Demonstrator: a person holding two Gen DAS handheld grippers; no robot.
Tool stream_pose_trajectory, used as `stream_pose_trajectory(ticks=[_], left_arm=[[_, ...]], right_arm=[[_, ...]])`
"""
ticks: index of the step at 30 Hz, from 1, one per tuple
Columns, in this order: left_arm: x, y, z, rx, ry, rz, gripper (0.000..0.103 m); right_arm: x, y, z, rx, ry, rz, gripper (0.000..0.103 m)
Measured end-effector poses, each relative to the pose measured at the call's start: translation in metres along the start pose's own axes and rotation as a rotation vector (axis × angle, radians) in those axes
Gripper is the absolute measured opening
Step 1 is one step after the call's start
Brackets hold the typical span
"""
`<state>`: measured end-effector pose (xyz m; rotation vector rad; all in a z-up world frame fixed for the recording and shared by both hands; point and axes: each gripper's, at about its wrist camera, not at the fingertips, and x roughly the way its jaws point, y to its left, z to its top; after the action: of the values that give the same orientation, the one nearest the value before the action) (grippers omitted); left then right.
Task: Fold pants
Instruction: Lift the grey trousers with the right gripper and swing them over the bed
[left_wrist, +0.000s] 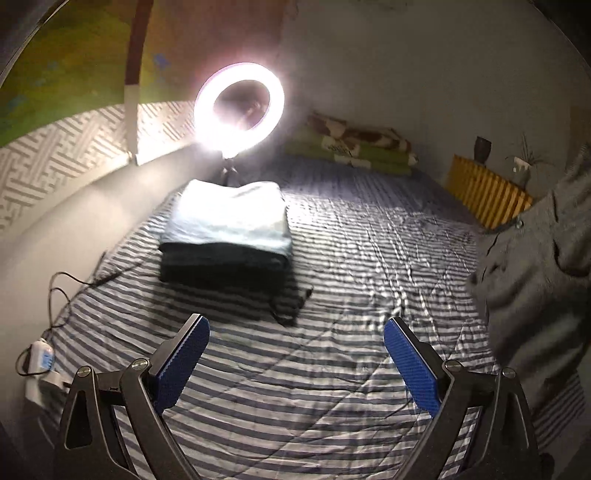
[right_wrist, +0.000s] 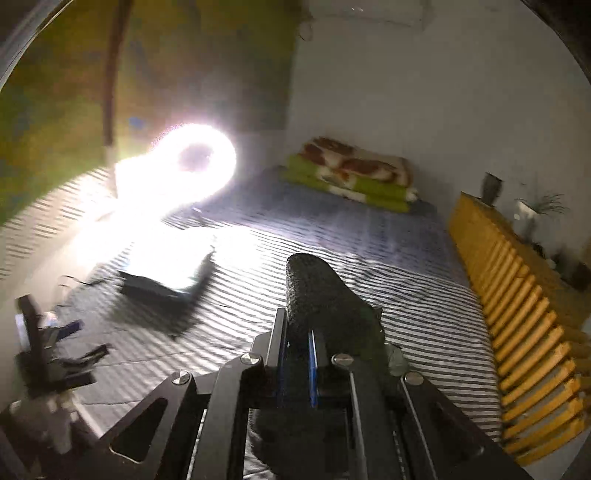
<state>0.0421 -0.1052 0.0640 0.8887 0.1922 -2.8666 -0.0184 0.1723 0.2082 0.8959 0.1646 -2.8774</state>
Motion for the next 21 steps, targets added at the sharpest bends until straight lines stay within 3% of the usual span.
stream_pose_trajectory(ticks=[2, 6, 13, 17, 21], left_arm=[[-0.012, 0.002, 0.006, 0.004, -0.018, 0.018, 0.097], [-0.03, -0.003, 0.015, 0.018, -0.04, 0.03, 0.097], [-0.056, -0.023, 0.025, 0.037, -0.065, 0.008, 0.097], [-0.077, -0.017, 0.031, 0.029, -0.099, 0.019, 0.097], [-0.092, -0.001, 0.037, 0.016, -0.126, 0.048, 0.097]], right_arm=[[-0.023, 0.002, -0.006, 0.02, -0.025, 0.067, 0.008], [-0.058, 0.003, -0.012, 0.03, -0.053, 0.118, 0.008], [-0.099, 0.028, 0.012, -0.006, -0.108, 0.153, 0.008], [-0.13, 0.056, 0.033, -0.065, -0.169, 0.194, 0.008], [-0.164, 0.061, 0.039, -0.069, -0.247, 0.228, 0.008]])
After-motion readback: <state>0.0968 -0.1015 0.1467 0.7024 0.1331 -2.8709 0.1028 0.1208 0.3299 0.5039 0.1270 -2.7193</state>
